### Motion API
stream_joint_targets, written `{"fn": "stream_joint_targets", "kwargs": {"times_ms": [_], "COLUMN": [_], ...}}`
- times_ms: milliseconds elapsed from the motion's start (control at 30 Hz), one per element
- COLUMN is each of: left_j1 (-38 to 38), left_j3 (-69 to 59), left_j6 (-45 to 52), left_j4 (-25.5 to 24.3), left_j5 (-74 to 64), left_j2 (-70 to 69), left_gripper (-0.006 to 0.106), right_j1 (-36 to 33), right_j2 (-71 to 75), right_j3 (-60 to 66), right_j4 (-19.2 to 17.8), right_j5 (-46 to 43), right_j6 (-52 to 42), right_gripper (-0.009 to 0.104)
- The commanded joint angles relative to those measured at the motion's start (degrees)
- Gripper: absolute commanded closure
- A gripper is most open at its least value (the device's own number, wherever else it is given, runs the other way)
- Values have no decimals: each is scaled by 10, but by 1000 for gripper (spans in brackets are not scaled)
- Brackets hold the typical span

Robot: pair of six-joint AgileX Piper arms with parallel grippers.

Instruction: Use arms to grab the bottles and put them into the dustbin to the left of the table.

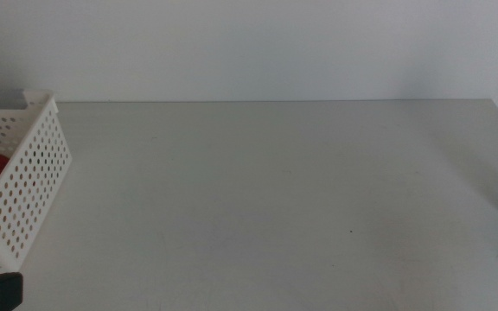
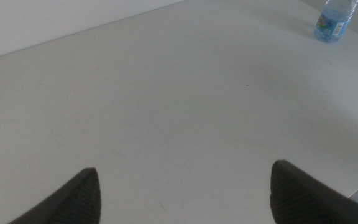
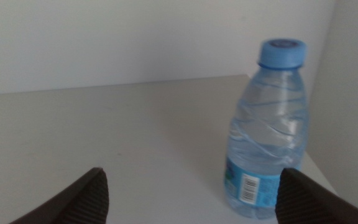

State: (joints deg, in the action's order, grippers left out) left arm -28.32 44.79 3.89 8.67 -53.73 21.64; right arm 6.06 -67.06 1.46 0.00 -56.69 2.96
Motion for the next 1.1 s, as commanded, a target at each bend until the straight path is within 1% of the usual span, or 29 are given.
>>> {"fn": "stream_joint_targets", "kwargs": {"times_ms": [0, 133, 200, 233, 400, 500, 600, 700, 833, 1000, 1067], "left_j1": [-3, -3, -3, -3, -3, -3, -3, -3, -3, -3, -3], "left_j3": [13, 13, 13, 13, 13, 13, 13, 13, 13, 13, 13], "left_j6": [-9, -9, -9, -9, -9, -9, -9, -9, -9, -9, -9], "left_j4": [4, 4, 4, 4, 4, 4, 4, 4, 4, 4, 4], "left_j5": [40, 40, 40, 40, 40, 40, 40, 40, 40, 40, 40], "left_j2": [6, 6, 6, 6, 6, 6, 6, 6, 6, 6, 6], "left_gripper": [7, 7, 7, 7, 7, 7, 7, 7, 7, 7, 7], "right_j1": [44, 114, 137, 142, 144, 144, 144, 144, 144, 144, 144], "right_j2": [-15, -31, -37, -40, -61, -77, -98, -126, -170, -205, -216], "right_j3": [-4, -6, -6, -6, -11, -24, -43, -69, -103, -138, -152], "right_j4": [-13, -16, -16, -18, -63, -74, -67, -60, -53, -22, -15], "right_j5": [-49, -50, -52, -55, -69, -75, -75, -75, -75, -77, -78], "right_j6": [7, 7, 7, 5, -5, -19, -30, -26, -30, -30, -30], "right_gripper": [24, 24, 24, 24, 23, 18, 12, 10, 9, 9, 9]}}
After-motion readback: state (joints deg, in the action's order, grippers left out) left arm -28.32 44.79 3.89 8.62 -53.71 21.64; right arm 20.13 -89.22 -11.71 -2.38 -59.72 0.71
